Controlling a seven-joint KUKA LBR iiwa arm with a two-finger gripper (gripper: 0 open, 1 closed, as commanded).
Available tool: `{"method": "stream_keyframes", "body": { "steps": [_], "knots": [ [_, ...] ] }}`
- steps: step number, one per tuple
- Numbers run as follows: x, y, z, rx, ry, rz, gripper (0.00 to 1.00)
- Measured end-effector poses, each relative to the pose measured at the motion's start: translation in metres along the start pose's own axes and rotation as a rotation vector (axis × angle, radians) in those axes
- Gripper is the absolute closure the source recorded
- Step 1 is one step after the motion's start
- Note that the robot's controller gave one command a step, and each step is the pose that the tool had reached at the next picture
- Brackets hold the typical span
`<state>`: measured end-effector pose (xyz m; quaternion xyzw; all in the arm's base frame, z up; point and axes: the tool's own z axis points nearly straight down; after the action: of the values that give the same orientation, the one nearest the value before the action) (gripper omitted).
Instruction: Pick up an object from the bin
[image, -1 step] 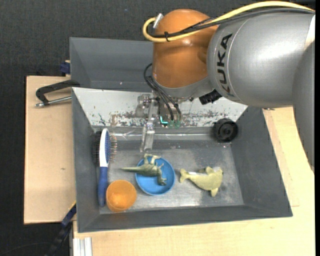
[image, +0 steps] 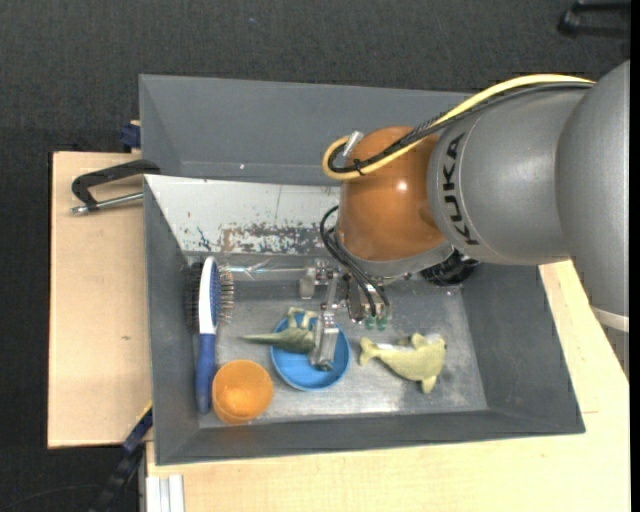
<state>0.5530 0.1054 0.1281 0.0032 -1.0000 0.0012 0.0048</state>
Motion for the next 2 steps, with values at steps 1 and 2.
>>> {"method": "stream_keyframes", "body": {
  "steps": [1,2],
  "knots": [
    [0.0060,0.0077,0.0595,-0.003,-0.004,0.122,0.00],
    [0.0043,0.0075,0.0569,-0.004,-0.009,0.122,1.00]
  ]
}}
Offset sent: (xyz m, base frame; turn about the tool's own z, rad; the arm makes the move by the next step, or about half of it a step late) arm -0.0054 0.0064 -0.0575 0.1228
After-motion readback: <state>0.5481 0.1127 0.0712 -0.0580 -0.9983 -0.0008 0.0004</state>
